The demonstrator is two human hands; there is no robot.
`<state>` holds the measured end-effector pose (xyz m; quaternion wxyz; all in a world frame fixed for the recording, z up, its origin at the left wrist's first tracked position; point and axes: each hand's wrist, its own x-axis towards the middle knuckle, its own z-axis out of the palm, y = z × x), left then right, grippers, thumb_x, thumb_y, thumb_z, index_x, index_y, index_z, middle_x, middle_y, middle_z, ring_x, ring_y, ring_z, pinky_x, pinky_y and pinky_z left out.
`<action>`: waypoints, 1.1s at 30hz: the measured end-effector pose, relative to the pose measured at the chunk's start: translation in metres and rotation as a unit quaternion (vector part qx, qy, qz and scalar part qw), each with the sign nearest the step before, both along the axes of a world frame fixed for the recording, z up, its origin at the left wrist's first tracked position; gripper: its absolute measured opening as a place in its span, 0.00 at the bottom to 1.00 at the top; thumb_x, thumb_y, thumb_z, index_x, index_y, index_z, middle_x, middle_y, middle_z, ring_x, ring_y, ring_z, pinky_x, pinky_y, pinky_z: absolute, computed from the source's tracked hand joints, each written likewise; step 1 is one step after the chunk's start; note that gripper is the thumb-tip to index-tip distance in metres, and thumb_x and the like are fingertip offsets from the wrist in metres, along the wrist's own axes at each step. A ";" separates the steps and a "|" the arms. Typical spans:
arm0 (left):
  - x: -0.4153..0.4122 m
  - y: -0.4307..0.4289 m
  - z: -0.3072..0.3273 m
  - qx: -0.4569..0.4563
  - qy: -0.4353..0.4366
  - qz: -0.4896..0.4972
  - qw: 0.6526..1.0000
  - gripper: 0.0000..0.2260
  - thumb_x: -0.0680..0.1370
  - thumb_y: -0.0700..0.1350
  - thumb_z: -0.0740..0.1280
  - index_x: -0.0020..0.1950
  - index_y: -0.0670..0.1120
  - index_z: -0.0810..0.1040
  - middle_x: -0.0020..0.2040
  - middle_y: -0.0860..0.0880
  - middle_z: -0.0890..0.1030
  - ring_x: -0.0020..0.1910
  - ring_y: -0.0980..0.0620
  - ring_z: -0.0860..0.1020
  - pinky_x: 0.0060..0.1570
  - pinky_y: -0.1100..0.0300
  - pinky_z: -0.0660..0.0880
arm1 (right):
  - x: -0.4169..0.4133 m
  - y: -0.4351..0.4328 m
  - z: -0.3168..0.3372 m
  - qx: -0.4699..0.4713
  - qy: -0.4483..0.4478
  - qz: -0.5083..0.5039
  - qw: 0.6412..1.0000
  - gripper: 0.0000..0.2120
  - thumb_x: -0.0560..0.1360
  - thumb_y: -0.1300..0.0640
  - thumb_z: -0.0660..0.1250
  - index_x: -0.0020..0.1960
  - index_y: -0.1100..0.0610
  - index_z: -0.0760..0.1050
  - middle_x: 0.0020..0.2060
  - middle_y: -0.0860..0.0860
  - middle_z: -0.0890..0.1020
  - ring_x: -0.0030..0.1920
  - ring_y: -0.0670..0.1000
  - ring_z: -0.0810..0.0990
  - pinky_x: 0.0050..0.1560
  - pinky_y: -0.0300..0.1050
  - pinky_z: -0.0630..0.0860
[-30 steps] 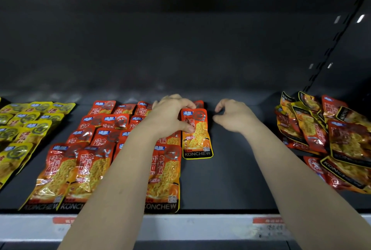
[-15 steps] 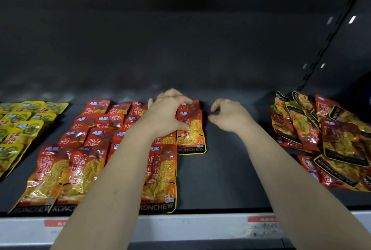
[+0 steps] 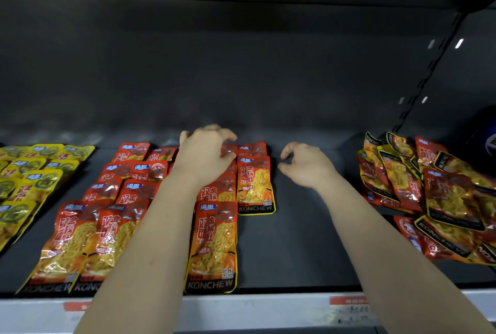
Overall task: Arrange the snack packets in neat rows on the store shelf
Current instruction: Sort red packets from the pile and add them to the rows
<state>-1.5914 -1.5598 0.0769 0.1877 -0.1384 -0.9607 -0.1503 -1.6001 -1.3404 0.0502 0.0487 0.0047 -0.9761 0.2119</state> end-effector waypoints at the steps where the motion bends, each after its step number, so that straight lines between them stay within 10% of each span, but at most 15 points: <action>1: 0.000 -0.001 -0.001 -0.004 0.001 0.005 1.000 0.15 0.77 0.50 0.67 0.64 0.54 0.76 0.61 0.54 0.77 0.62 0.51 0.73 0.61 0.49 0.62 | 0.001 0.000 0.000 0.000 0.002 0.001 1.000 0.09 0.73 0.51 0.67 0.54 0.49 0.76 0.45 0.46 0.77 0.55 0.53 0.78 0.53 0.46 0.76; 33: 0.036 0.089 0.015 0.003 0.007 -0.119 0.993 0.11 0.76 0.52 0.67 0.58 0.56 0.78 0.51 0.59 0.79 0.53 0.58 0.77 0.56 0.56 0.61 | 0.069 0.114 0.038 -0.033 0.113 0.005 0.993 0.06 0.75 0.56 0.68 0.51 0.53 0.80 0.43 0.48 0.81 0.41 0.45 0.77 0.49 0.43 0.77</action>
